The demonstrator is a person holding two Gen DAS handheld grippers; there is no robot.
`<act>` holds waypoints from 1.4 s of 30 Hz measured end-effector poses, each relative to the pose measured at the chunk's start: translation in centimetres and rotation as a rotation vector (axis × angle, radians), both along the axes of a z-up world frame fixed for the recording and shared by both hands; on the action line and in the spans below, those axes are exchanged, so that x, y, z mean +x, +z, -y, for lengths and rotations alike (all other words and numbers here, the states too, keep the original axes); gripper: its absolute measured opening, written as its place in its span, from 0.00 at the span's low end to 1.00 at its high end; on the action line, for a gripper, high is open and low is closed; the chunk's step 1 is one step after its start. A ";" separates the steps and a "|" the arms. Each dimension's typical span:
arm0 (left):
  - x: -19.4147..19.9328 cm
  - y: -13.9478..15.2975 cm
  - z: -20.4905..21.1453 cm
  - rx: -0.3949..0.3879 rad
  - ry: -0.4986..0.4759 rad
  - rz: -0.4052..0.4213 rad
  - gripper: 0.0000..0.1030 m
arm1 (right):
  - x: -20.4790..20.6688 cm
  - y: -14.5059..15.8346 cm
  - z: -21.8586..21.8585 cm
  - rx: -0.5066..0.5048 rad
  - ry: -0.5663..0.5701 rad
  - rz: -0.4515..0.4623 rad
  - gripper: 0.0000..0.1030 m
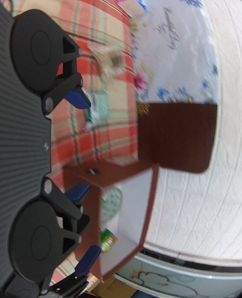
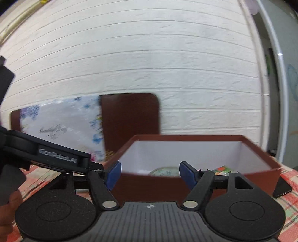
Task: Organize objects
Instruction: 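Grasp the green-and-white gum pack with the right gripper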
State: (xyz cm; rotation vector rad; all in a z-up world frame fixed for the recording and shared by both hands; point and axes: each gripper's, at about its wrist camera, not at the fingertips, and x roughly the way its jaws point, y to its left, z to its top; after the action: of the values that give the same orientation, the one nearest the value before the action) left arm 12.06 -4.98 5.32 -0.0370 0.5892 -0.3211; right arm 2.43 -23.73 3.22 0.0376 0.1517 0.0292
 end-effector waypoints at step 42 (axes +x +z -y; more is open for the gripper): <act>0.7 -7.7 -15.2 0.073 0.358 -0.041 1.00 | 3.2 -5.1 -8.4 -0.164 0.216 -0.441 0.54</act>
State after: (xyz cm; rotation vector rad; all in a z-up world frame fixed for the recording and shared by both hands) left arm 12.74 10.20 -2.37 -0.0778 0.6222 0.0484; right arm 5.61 -15.37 -1.90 -0.1376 0.5986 0.2251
